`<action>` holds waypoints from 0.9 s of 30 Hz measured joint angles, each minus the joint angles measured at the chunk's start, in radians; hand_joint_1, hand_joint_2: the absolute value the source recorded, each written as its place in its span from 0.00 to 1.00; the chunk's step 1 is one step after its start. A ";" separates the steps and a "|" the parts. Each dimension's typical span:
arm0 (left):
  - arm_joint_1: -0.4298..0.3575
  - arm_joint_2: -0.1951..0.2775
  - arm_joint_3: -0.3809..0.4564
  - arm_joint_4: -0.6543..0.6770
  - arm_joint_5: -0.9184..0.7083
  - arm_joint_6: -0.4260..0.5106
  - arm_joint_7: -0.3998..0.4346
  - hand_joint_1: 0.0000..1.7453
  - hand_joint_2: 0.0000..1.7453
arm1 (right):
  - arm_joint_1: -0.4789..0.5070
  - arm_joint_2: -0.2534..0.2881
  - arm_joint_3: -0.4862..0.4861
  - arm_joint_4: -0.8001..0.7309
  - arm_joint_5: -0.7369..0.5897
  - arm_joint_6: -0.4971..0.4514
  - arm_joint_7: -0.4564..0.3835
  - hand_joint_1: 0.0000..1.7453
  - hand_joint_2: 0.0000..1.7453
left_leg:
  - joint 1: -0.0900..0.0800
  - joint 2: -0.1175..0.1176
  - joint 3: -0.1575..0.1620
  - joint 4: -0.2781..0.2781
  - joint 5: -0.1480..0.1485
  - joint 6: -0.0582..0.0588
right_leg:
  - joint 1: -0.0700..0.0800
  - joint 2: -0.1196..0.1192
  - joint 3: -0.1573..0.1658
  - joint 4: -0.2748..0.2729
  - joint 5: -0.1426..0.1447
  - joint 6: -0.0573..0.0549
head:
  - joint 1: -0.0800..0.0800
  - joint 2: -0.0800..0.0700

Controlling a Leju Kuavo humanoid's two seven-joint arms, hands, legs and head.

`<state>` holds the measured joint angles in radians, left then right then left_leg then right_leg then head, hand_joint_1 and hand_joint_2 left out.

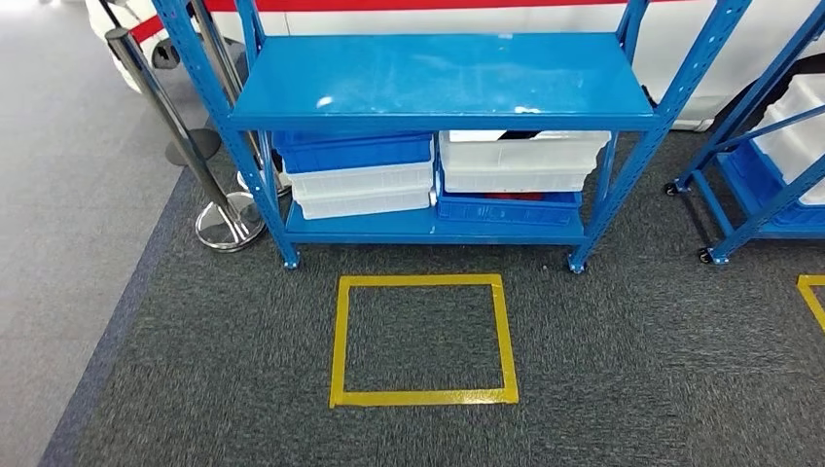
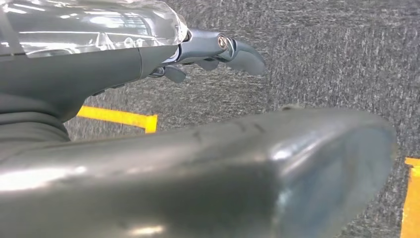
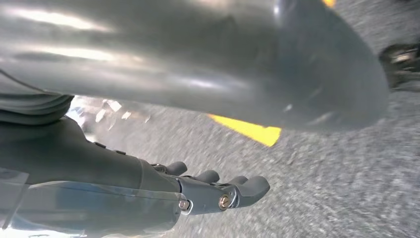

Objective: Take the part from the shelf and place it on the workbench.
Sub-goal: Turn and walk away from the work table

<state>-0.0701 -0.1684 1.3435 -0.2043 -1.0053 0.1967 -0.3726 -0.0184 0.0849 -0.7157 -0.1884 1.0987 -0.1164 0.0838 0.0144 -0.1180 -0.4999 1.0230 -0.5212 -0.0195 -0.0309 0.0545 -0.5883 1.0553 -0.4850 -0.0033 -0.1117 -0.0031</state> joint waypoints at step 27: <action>0.006 0.003 0.000 0.001 0.003 -0.011 -0.004 0.00 0.00 | 0.004 -0.001 -0.017 0.005 -0.076 -0.038 0.008 0.00 0.00 | -0.014 0.102 0.047 -0.028 -0.014 0.030 | 0.003 -0.063 -0.041 0.021 0.021 0.028 | -0.001 0.000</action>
<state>-0.0642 -0.1657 1.3436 -0.2037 -1.0023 0.1861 -0.3762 -0.0142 0.0841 -0.7324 -0.1833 1.0230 -0.1542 0.0921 0.0007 -0.0158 -0.4528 0.9953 -0.5353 0.0109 -0.0283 -0.0081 -0.6296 1.0759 -0.4636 0.0244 -0.1129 -0.0031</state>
